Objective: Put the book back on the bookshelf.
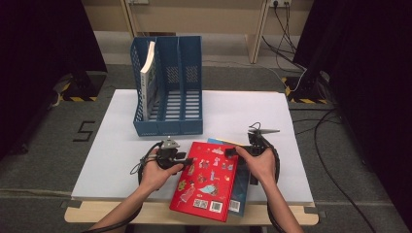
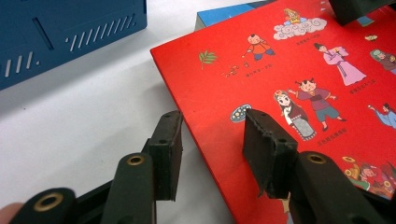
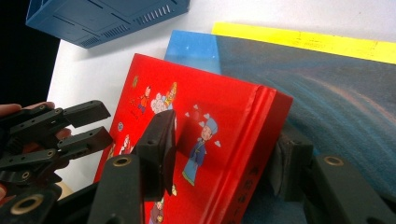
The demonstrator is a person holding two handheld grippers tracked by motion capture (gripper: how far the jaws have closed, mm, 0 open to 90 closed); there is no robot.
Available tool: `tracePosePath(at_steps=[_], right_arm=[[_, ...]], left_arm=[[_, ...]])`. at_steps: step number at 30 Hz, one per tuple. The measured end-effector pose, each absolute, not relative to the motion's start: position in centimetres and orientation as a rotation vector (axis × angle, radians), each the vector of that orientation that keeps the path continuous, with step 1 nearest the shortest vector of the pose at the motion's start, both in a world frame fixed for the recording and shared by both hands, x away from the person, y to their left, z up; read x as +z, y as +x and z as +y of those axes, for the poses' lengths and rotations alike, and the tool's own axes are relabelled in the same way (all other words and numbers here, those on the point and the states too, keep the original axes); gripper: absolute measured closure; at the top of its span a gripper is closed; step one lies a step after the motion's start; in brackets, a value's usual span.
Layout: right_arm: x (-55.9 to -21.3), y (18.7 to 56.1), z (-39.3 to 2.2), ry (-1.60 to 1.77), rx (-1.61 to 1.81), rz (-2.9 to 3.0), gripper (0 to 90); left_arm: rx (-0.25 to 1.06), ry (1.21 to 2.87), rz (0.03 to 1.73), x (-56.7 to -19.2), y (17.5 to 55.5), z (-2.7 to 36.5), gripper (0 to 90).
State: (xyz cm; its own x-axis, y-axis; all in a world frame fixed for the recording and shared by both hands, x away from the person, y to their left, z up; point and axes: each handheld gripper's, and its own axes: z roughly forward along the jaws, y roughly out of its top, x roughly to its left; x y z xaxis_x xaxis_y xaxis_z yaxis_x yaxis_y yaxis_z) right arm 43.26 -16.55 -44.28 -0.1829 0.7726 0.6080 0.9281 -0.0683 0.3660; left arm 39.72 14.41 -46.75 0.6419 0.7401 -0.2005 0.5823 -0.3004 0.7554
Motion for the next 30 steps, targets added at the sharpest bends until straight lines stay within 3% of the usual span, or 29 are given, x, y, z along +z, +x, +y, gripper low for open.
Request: tracePosePath(at_steps=[6, 20, 30], right_arm=[[-44.2, 43.3, -16.6, -1.863, -1.089, -1.971, 51.3], [-43.0, 43.2, -16.8, -1.833, -1.14, -1.877, 65.7], [-42.5, 43.1, -16.7, -1.814, -1.162, -1.805, 71.9]], left_arm=[[0.238, 2.002, 1.034, -46.8, 39.7, 14.4, 56.3], [0.191, 1.974, 1.092, -47.3, 40.0, 15.0, 45.5], [0.202, 1.911, 1.114, -46.4, 40.0, 16.1, 43.8]])
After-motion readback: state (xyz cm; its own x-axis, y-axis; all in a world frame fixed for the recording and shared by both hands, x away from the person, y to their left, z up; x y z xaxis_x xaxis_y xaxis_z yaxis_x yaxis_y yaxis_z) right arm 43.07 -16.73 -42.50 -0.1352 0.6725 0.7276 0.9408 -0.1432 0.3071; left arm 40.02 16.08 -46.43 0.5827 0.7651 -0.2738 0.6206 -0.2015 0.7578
